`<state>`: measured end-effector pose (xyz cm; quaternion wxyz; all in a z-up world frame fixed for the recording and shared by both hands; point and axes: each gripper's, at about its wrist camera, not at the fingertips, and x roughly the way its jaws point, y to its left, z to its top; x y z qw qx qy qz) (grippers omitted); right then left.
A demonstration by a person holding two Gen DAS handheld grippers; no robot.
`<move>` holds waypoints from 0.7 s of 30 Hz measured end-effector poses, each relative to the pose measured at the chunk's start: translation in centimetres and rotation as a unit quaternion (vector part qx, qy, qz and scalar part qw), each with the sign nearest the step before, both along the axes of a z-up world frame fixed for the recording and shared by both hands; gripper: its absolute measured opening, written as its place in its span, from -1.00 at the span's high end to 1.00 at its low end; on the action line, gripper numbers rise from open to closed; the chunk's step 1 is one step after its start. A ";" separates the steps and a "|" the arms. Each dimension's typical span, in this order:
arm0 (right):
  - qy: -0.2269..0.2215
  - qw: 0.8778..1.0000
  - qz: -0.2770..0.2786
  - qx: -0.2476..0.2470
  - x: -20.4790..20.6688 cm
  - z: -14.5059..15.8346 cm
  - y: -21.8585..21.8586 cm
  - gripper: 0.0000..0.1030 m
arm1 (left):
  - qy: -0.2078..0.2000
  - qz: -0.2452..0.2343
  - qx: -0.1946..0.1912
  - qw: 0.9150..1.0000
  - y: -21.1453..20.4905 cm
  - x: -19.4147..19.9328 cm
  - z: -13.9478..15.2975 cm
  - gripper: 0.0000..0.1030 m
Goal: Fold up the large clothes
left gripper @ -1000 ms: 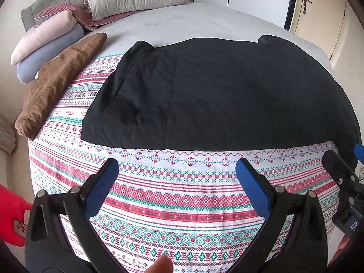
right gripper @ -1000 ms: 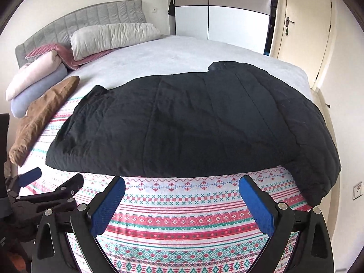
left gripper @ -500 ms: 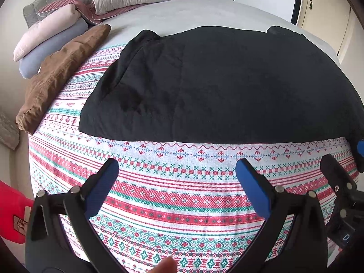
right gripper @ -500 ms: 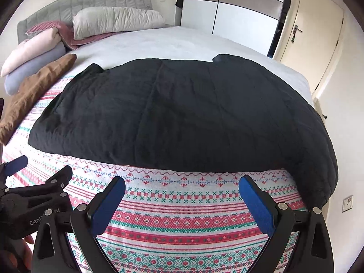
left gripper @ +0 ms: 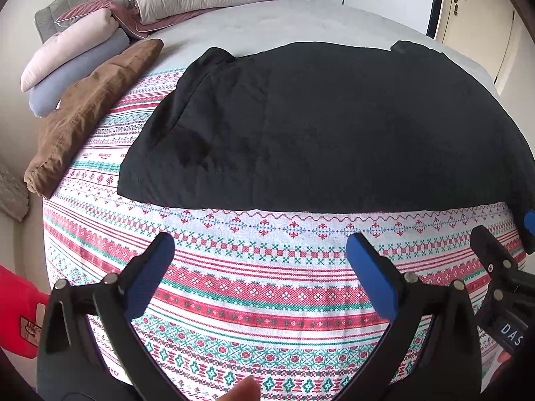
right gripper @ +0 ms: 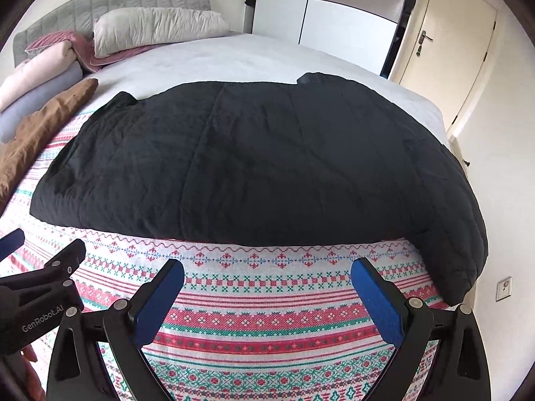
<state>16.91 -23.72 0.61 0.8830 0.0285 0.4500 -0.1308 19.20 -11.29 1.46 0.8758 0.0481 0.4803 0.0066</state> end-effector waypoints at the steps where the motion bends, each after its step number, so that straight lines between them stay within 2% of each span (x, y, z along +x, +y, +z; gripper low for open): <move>1: 0.001 1.000 -0.001 -0.001 0.0 0.0 0.0 -0.96 | 0.000 -0.001 0.000 1.000 0.0 0.0 0.0 -0.98; 21: 0.003 1.000 -0.004 -0.007 0.1 -0.1 0.2 -0.96 | 0.002 -0.009 -0.010 1.000 0.0 0.0 0.0 -0.98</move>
